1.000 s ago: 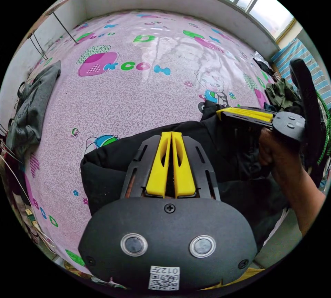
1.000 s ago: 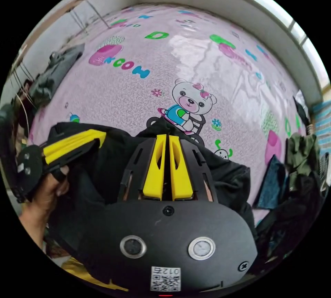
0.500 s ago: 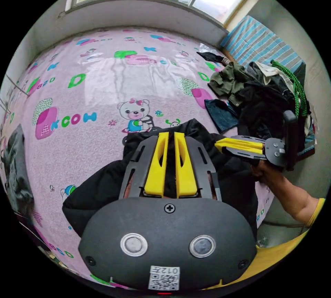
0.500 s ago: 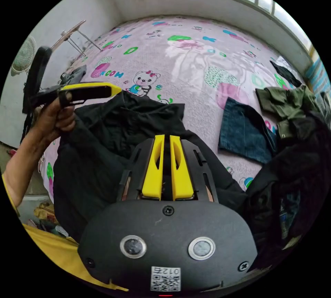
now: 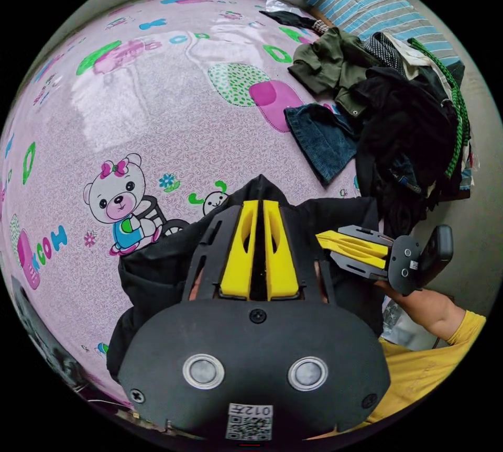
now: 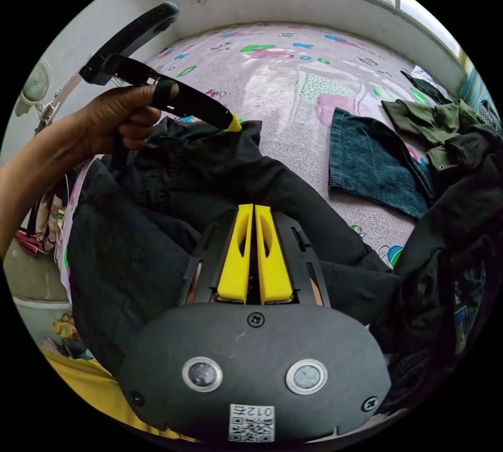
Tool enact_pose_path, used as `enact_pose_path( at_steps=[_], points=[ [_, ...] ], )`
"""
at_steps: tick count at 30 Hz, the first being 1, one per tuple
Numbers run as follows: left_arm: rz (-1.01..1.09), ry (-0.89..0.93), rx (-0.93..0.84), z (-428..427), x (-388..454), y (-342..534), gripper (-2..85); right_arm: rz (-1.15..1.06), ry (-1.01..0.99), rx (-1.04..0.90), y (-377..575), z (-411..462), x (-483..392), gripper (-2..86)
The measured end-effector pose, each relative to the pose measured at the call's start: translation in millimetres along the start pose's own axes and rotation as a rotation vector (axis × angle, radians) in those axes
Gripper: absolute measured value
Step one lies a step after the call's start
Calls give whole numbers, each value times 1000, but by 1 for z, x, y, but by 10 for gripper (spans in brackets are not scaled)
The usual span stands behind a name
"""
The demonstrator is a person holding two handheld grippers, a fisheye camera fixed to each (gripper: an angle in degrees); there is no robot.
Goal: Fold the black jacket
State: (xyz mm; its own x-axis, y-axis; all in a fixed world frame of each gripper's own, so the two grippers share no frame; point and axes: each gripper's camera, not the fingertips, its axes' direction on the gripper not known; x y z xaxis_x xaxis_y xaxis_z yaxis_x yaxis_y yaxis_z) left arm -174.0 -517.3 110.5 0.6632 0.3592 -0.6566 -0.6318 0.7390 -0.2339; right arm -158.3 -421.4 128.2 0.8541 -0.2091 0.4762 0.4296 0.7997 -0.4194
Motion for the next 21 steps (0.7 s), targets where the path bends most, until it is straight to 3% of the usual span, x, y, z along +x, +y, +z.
enact_pose_path(
  at_steps=[4,11,17,21],
  points=[
    [-36,-6,52,-7,-3,5,3,3,5,-3,9,-4,1,1],
    [-23,-190,27,8,16,7,1,-28,69,-8,25,-8,-10,0],
    [-113,-10,121,-20,10,22,13,-32,76,-15,40,-15,-12,0],
    [-26,-85,162,-59,9,61,44,-32,76,-14,50,-18,-12,0]
  ],
)
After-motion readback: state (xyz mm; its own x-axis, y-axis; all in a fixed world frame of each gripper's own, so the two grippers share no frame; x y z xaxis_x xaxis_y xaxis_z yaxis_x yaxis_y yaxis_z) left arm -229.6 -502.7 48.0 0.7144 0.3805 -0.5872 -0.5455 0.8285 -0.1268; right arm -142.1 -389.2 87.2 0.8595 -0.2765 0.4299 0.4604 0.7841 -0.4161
